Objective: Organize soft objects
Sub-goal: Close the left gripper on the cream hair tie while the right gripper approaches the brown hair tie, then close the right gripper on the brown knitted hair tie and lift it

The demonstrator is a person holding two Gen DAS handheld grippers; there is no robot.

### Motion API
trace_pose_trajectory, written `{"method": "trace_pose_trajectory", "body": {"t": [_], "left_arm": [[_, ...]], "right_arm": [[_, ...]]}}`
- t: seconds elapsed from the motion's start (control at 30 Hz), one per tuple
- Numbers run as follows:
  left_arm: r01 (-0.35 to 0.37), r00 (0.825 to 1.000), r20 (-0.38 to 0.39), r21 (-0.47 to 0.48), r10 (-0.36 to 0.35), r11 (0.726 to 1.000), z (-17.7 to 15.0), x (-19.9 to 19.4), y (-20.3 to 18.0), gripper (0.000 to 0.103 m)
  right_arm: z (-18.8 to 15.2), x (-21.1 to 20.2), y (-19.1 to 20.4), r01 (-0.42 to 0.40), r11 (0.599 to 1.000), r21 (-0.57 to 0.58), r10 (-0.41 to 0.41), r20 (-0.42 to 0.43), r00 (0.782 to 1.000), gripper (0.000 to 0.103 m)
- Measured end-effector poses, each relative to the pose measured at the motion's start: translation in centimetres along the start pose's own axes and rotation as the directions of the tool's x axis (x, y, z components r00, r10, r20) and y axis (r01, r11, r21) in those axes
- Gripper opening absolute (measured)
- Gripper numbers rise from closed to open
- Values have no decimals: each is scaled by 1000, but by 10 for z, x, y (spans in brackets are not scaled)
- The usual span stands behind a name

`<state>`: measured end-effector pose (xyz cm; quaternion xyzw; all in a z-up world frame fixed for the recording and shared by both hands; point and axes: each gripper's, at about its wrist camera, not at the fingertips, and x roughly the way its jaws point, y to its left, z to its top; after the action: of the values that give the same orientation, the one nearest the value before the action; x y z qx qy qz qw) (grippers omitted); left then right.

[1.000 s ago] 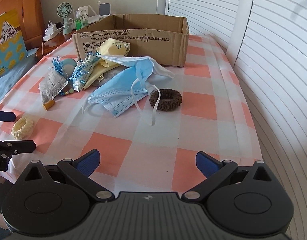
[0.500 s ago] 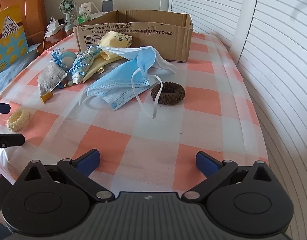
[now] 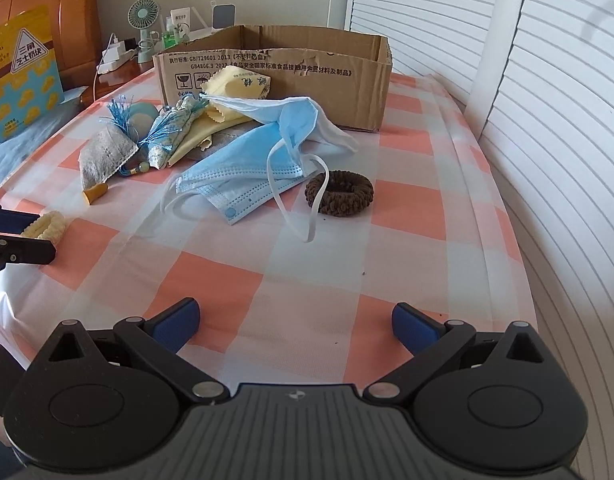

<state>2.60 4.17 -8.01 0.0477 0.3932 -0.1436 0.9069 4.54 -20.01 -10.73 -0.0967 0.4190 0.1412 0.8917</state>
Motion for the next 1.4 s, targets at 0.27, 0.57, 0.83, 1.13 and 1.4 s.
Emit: {"method": "trace_pose_trajectory", "body": {"t": [0.27, 0.57, 0.83, 1.13, 1.4], "left_arm": [[-12, 1000, 2, -26, 12, 1000, 3, 3, 3, 34], [-14, 1000, 1, -30, 14, 999, 9, 8, 1, 34], [-27, 1000, -8, -40, 27, 999, 13, 10, 0, 34], [-37, 999, -18, -44, 36, 998, 18, 15, -3, 34], [-34, 999, -21, -38, 34, 999, 19, 16, -5, 34]], "right_arm": [[9, -3, -15, 81, 995, -53, -79, 32, 996, 103], [19, 16, -40, 96, 994, -53, -94, 30, 995, 102], [44, 41, -39, -1, 997, -81, 6, 65, 998, 88], [59, 52, -32, -24, 992, -120, 35, 93, 995, 70], [58, 47, -26, -14, 993, -121, 24, 89, 996, 49]]}}
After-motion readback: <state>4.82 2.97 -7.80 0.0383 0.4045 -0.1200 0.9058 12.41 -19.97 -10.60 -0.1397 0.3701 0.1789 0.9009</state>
